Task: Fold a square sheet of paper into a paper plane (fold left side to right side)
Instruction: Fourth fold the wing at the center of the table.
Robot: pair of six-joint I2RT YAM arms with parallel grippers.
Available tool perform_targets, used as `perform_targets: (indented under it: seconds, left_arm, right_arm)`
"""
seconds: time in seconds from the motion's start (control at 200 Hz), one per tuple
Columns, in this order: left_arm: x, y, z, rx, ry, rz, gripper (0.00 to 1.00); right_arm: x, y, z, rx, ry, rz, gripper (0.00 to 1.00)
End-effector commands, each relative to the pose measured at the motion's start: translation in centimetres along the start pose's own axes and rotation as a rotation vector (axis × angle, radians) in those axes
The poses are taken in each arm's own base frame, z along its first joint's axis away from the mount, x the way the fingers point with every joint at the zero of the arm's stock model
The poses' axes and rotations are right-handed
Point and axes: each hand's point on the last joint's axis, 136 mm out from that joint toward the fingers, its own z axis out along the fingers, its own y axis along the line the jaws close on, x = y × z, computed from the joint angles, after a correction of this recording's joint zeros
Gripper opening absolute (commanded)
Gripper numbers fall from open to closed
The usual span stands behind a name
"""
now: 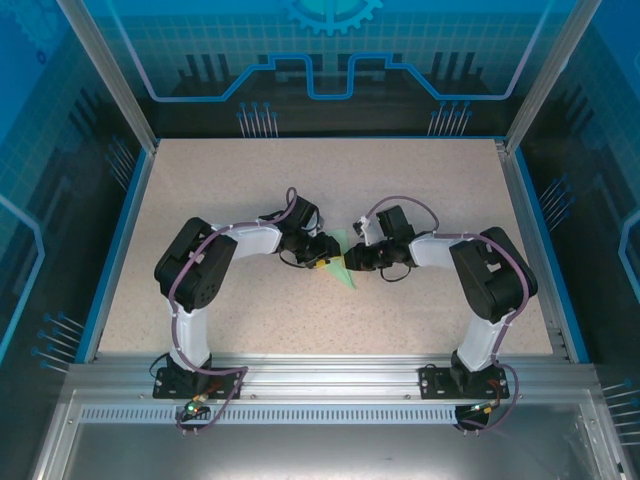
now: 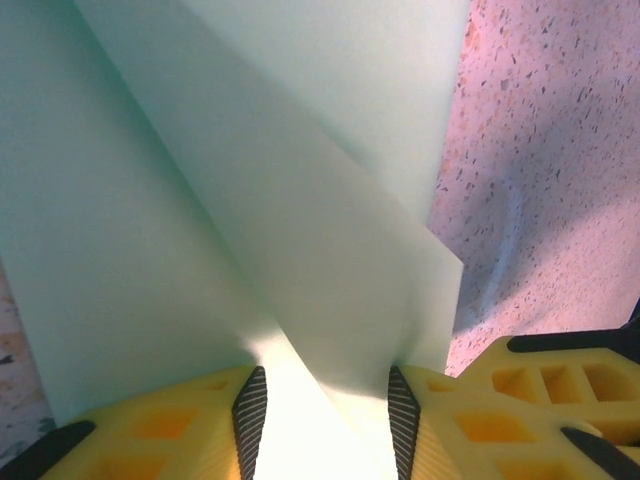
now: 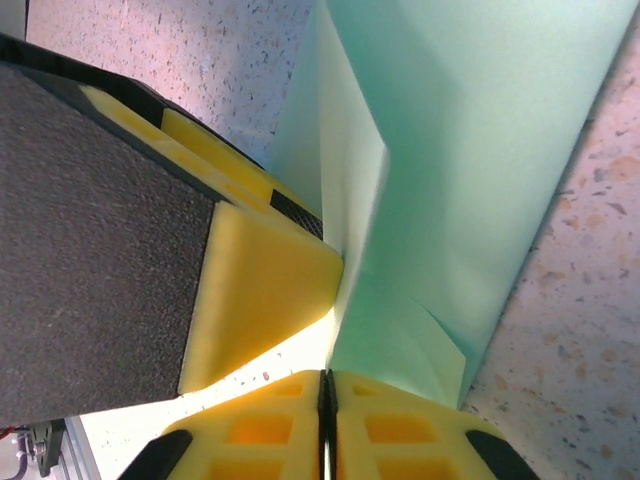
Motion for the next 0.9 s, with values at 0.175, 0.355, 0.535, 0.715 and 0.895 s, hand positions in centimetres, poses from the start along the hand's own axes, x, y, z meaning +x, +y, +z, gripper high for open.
perform_targets:
  seconds: [0.175, 0.355, 0.535, 0.715, 0.895]
  left_arm:
    - [0.7, 1.0, 0.7, -0.041, 0.025, -0.004, 0.44]
    - [0.8, 1.1, 0.8, -0.044, 0.027, -0.005, 0.44]
    - [0.9, 1.2, 0.8, -0.044, 0.027, -0.007, 0.44]
    - [0.9, 1.1, 0.8, -0.043, 0.03, -0.006, 0.44]
    - [0.9, 1.2, 0.8, -0.045, 0.031, -0.01, 0.44]
  right_arm:
    - [-0.1, -1.2, -0.5, -0.002, -0.009, 0.056, 0.08]
    - [0.1, -1.5, -0.6, -0.018, -0.013, 0.077, 0.08]
    - [0.3, -1.9, -0.5, -0.015, -0.003, 0.093, 0.08]
    - [0.6, -2.4, -0.1, -0.003, 0.018, 0.111, 0.08]
    - [0.9, -2.9, 0.1, 0.016, 0.028, 0.124, 0.09]
